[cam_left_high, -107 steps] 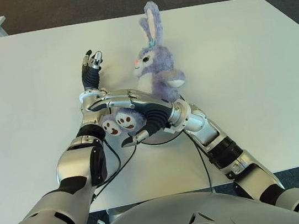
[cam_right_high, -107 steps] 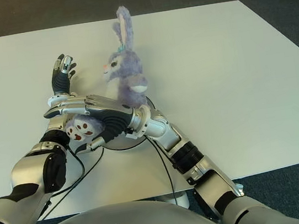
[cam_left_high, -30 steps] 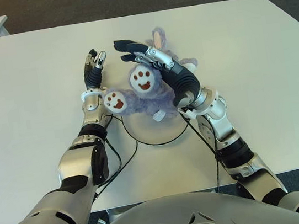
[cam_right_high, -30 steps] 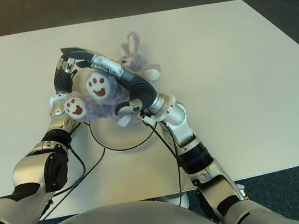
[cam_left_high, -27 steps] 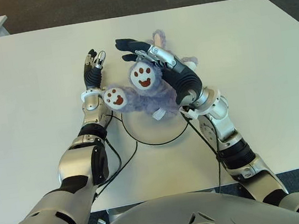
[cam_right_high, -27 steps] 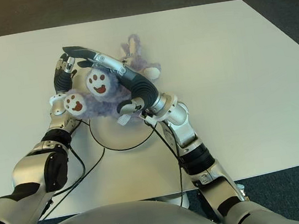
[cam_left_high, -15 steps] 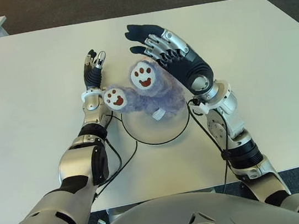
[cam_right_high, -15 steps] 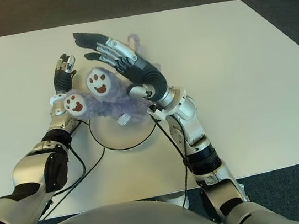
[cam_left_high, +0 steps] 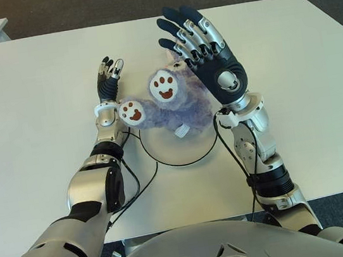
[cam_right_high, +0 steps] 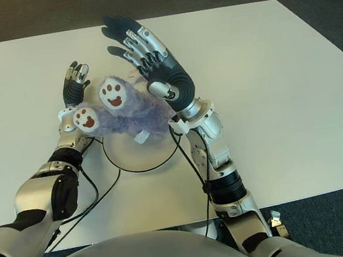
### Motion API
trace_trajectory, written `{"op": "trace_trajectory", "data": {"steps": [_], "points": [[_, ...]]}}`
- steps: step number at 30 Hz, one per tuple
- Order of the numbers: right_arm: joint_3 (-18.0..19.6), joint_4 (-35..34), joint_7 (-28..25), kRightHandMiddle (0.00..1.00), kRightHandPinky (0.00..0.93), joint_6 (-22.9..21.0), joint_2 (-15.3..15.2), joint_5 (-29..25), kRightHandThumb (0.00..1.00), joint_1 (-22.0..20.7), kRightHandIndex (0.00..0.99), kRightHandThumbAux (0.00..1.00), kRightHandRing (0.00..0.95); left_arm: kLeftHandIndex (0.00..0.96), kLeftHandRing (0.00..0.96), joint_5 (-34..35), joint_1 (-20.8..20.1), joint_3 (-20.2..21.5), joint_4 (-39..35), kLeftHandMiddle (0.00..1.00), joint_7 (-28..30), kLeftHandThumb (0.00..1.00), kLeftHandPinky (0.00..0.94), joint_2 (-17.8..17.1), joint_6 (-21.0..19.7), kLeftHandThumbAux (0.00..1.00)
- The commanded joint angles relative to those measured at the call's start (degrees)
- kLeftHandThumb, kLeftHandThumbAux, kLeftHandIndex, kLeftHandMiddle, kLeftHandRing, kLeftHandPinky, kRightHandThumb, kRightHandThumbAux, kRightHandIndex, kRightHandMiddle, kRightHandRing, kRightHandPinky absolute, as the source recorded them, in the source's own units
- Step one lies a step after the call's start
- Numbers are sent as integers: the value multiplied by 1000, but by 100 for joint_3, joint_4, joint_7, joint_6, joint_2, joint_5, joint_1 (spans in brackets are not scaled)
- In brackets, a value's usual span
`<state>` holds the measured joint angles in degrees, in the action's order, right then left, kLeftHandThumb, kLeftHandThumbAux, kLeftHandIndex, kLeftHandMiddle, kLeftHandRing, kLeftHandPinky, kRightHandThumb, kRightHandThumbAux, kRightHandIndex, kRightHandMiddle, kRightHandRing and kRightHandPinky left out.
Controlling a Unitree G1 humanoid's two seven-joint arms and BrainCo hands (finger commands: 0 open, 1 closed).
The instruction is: Put the doll into the plate.
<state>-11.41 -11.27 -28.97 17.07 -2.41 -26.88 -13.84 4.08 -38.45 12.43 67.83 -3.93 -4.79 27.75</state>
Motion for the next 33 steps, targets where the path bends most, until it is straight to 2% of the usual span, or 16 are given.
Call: {"op": "trace_trajectory", "data": {"steps": [1, 6, 13, 15, 19, 20, 26, 33], "points": [[92, 177, 10, 33, 0, 246, 154, 254, 259, -82, 42, 457, 1, 0, 90, 21, 609, 24, 416, 84, 61, 0, 92, 223, -219, 409], [79, 403, -15, 22, 0, 433, 356, 358, 261, -166, 32, 467, 0, 0, 99, 87, 607, 76, 406, 88, 109, 0, 128, 238, -208, 394], [118, 613, -106, 10, 0, 677, 466, 466, 168, -238, 0, 487, 0, 0, 107, 69, 608, 59, 402, 95, 119, 0, 131, 217, -193, 397], [145, 693, -95, 2, 0, 818, 489, 568, 146, -269, 0, 481, 0, 0, 107, 55, 607, 48, 409, 92, 129, 0, 143, 202, -196, 397], [315, 1169, -135, 0, 0, 1395, 550, 745, 107, -534, 0, 461, 0, 0, 106, 19, 596, 25, 442, 88, 136, 0, 151, 157, -201, 401], [371, 1303, -156, 0, 0, 1462, 554, 711, 95, -616, 0, 458, 0, 0, 105, 17, 591, 25, 455, 92, 145, 0, 89, 147, -207, 401], [683, 1772, -234, 0, 0, 1442, 513, 415, 61, -866, 0, 452, 0, 13, 118, 35, 561, 39, 514, 115, 267, 0, 74, 111, -265, 386], [789, 1743, 110, 9, 0, 1275, 804, 355, 97, -1014, 0, 448, 0, 16, 116, 62, 545, 62, 517, 118, 348, 0, 64, 99, -337, 375]]}}
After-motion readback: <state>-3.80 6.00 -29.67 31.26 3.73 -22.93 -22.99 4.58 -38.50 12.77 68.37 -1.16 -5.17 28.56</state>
